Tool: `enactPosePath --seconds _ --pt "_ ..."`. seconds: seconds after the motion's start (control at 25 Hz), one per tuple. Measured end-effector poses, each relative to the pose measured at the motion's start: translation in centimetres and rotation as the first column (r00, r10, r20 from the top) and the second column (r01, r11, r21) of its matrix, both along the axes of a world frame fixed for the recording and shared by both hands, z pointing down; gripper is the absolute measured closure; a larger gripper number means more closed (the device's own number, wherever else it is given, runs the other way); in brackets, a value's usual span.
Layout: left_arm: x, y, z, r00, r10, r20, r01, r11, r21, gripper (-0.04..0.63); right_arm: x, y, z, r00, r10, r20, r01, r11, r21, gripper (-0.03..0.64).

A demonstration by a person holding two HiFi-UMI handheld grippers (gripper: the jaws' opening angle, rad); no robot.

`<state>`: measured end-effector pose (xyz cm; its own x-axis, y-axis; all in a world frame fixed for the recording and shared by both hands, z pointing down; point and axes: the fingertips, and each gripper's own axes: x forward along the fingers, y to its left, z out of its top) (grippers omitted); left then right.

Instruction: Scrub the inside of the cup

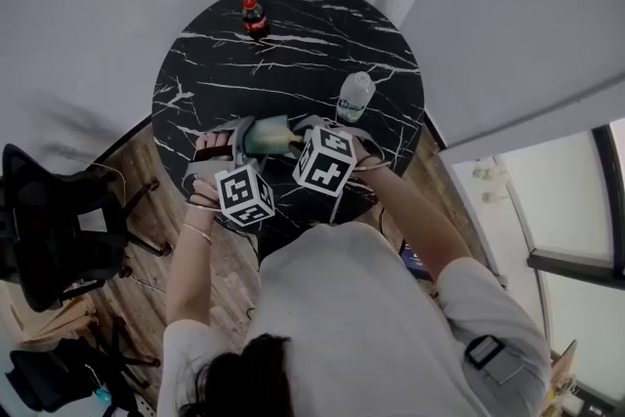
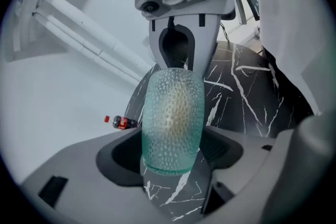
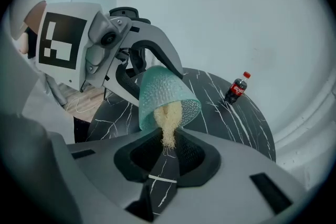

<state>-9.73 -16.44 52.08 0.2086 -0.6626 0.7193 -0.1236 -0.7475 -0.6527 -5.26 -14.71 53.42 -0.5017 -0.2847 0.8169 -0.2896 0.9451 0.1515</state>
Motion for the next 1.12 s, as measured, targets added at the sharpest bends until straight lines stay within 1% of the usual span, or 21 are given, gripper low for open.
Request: enactPosePath --seconds 0.2,0.32,0.44,0.52,0.6,0.72,0.88,1.0,1.12 --pt "-0.4 0.6 0.0 0.999 0.033 0.026 -0.033 0.999 0.016 0.262 -0.5 1.3 0.2 0.997 -0.073 -0.008 0.072 0.996 -0.055 0.537" --pt "-0.7 0.8 -0.1 0.997 0.055 0.055 -0.056 0.998 0.021 0.262 -0.9 1.9 0.0 0.994 -0.112 0.006 0.112 0.992 -0.064 0.538" --pt "-0.8 0.9 -0.2 0.993 0.081 0.088 -0.084 0.996 0.032 0.262 -1.2 2.7 -0.2 0.989 -0.147 0.028 0.149 0.986 -0.078 0.538" --pt "-0.9 0.9 -0.4 0.992 0.084 0.096 -0.088 0.995 0.039 0.262 -1.3 3.3 -0.5 0.986 -0.159 0.054 0.164 0.981 -0.108 0.538" --pt "-0.9 1.1 -0.3 0.991 0.088 0.098 -0.091 0.995 0.029 0.262 -1.5 3.9 -1.0 0.982 -0.168 0.088 0.179 0.973 -0.147 0.538" --pt "-1.0 1.2 -0.2 0.99 0.091 0.108 -0.092 0.996 0.002 0.262 -1.6 4.4 -1.5 0.977 -0.16 0.143 0.185 0.965 -0.186 0.538" --pt "-1.2 1.0 -0.4 0.981 0.107 0.161 -0.11 0.994 0.015 0.262 -2.2 4.6 -2.5 0.965 -0.123 0.231 0.178 0.956 -0.235 0.538" --pt "-1.4 1.0 -0.3 0.98 0.1 0.171 -0.103 0.995 0.01 0.262 -2.4 4.9 -2.9 0.959 -0.101 0.265 0.172 0.95 -0.261 0.538" --pt "-1.7 0.8 -0.4 0.979 0.09 0.182 -0.09 0.996 -0.01 0.262 -2.6 4.7 -3.3 0.952 -0.083 0.294 0.165 0.95 -0.267 0.538"
